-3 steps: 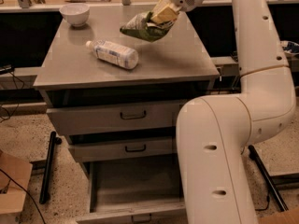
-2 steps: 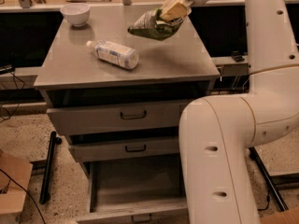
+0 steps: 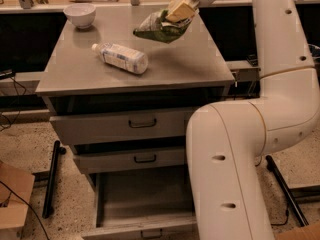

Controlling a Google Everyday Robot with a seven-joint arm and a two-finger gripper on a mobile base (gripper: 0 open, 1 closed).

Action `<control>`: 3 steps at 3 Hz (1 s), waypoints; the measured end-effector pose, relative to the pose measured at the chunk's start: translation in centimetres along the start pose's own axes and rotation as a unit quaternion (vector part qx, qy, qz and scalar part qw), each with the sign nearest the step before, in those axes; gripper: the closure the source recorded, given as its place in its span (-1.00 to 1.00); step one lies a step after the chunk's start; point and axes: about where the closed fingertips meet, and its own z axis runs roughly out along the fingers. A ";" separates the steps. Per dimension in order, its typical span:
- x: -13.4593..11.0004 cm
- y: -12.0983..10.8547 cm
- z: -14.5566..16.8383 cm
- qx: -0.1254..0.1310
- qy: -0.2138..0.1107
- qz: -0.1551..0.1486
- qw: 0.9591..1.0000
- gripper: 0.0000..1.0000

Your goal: Place green jalapeno chip bag into bottom drawer

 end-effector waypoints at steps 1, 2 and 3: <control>0.3 0.6 1.4 -0.019 0.007 0.017 1.000 1.00; -0.3 1.3 1.4 -0.032 0.008 0.031 0.999 1.00; -1.4 1.7 -0.1 -0.029 0.004 0.042 0.999 1.00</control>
Offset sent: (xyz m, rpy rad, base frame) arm -0.1161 0.0064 -0.0475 -0.1296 0.2929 0.0833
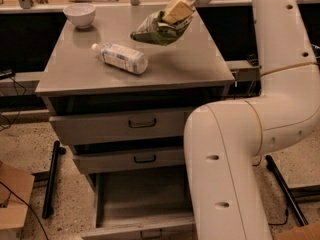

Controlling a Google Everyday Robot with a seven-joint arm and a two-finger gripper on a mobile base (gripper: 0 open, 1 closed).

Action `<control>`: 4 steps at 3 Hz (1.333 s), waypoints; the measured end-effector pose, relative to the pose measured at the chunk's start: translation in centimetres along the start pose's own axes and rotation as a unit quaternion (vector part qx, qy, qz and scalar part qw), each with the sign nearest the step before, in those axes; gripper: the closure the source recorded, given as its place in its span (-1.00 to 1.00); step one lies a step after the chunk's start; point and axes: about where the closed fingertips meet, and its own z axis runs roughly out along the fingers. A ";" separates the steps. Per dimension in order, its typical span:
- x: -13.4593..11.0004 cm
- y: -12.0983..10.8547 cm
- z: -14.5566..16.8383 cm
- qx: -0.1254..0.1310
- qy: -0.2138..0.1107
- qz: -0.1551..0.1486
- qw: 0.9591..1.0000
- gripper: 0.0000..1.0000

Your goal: Place green jalapeno chip bag into bottom drawer

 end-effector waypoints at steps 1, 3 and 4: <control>-0.9 0.8 -1.9 0.002 -0.027 0.008 1.000 1.00; -2.3 -0.7 -1.2 0.024 -0.052 0.008 0.998 1.00; -1.7 0.3 -0.3 -0.004 -0.036 0.015 0.999 1.00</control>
Offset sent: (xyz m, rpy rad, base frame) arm -0.0112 -0.0040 0.0157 0.0482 0.0009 -0.0028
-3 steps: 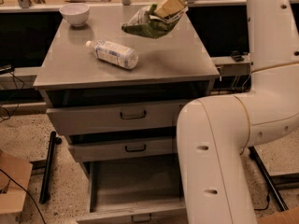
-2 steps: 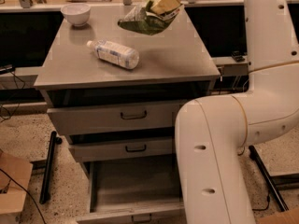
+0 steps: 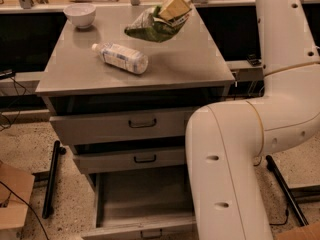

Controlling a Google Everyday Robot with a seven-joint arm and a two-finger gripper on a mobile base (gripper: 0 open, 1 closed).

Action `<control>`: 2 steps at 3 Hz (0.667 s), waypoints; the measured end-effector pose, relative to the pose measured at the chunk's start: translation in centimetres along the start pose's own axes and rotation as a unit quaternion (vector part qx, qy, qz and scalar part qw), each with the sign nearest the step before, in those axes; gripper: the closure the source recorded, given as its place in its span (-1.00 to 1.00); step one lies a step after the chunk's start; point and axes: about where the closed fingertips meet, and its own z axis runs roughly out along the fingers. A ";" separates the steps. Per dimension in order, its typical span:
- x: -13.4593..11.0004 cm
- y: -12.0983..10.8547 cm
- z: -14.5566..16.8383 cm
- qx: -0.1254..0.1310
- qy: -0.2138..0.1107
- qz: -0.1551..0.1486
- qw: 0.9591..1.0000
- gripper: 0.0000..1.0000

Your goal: Place green jalapeno chip bag into bottom drawer

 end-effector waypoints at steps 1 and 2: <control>1.1 1.5 0.6 -0.040 0.016 0.027 0.999 1.00; 1.4 2.2 -0.1 -0.050 0.021 0.045 0.998 1.00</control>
Offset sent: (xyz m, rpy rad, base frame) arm -0.1169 -0.0513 -0.0389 -0.2118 0.3931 0.1416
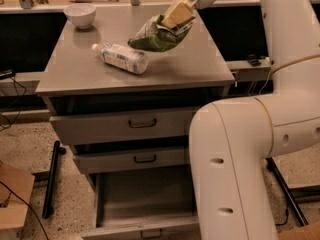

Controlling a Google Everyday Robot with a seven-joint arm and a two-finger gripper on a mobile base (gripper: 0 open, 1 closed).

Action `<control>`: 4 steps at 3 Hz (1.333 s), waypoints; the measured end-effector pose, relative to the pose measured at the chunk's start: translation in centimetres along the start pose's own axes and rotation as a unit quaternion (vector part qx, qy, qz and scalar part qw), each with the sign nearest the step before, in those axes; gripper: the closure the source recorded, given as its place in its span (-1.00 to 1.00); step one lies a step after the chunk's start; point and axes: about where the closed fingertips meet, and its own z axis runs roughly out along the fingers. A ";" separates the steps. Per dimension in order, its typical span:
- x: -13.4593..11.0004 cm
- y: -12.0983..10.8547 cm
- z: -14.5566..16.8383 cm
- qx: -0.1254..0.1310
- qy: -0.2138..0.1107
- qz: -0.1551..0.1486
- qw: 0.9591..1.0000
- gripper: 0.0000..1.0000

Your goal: Place green jalapeno chip bag into bottom drawer

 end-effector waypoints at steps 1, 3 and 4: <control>-0.2 0.8 -0.9 -0.006 -0.001 0.009 1.000 1.00; 0.6 3.5 -1.6 -0.042 -0.017 0.026 0.999 1.00; 0.2 2.9 -1.3 -0.032 -0.024 0.027 0.999 1.00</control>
Offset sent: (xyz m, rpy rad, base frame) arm -0.1885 -0.0183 -0.0660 -0.1185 0.2786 0.2044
